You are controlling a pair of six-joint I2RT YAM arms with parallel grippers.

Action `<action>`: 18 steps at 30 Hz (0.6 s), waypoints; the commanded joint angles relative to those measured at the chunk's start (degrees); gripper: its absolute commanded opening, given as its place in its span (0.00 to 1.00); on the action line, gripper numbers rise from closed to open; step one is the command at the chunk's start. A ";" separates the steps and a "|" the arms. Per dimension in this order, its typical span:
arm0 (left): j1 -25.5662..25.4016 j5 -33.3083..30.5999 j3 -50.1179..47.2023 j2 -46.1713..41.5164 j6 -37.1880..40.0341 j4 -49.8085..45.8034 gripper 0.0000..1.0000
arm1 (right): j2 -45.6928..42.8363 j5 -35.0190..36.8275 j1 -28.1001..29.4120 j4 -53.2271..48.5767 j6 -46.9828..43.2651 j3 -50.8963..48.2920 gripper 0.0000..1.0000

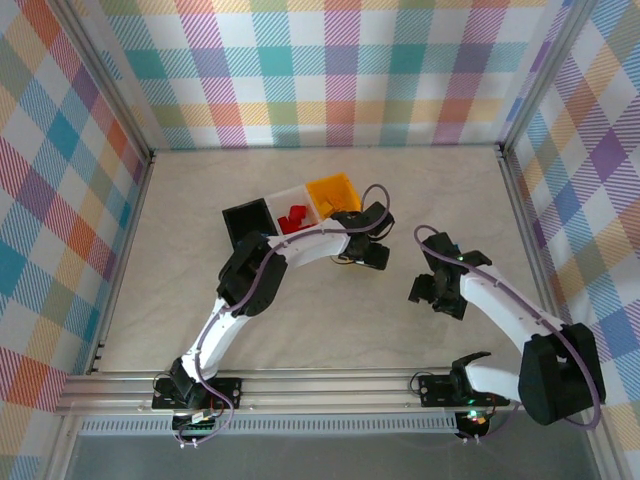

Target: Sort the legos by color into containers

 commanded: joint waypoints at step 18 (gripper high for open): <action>0.52 -0.90 -3.78 -1.38 3.24 -0.28 0.30 | 16.52 -0.18 -9.15 14.19 -2.07 5.52 0.80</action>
